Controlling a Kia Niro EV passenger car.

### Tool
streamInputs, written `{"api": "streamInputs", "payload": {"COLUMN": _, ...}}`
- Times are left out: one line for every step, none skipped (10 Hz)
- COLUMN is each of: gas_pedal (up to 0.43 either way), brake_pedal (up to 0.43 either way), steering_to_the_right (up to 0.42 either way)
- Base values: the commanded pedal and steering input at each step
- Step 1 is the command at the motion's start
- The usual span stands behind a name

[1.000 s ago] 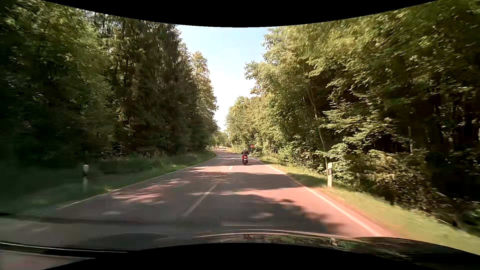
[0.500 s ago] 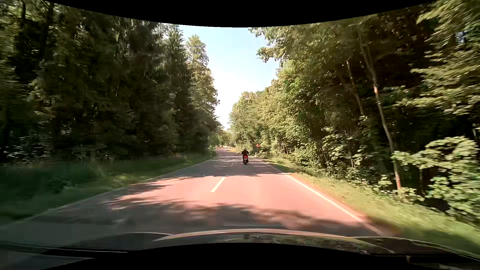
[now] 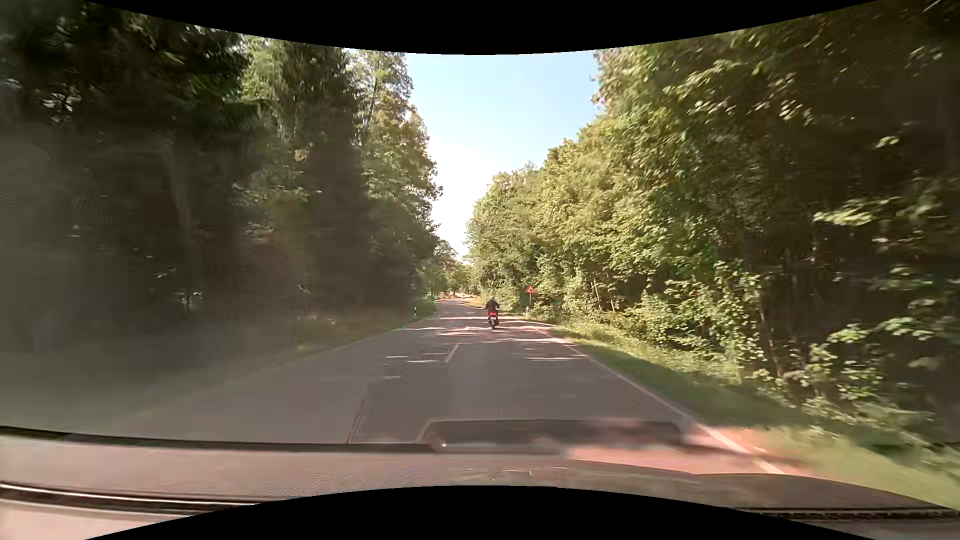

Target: Follow the waypoints while adhering to traffic rules and regulations

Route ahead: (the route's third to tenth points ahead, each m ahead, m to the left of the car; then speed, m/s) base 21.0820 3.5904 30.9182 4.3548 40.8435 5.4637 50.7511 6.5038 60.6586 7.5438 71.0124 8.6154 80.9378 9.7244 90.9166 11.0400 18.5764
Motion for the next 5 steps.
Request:
{"api": "streamInputs", "payload": {"gas_pedal": 0.197, "brake_pedal": 0.006, "steering_to_the_right": -0.015}}
{"api": "streamInputs", "payload": {"gas_pedal": 0.197, "brake_pedal": 0.006, "steering_to_the_right": -0.015}}
{"api": "streamInputs", "payload": {"gas_pedal": 0.197, "brake_pedal": 0.006, "steering_to_the_right": -0.014}}
{"api": "streamInputs", "payload": {"gas_pedal": 0.197, "brake_pedal": 0.006, "steering_to_the_right": -0.012}}
{"api": "streamInputs", "payload": {"gas_pedal": 0.197, "brake_pedal": 0.006, "steering_to_the_right": -0.009}}
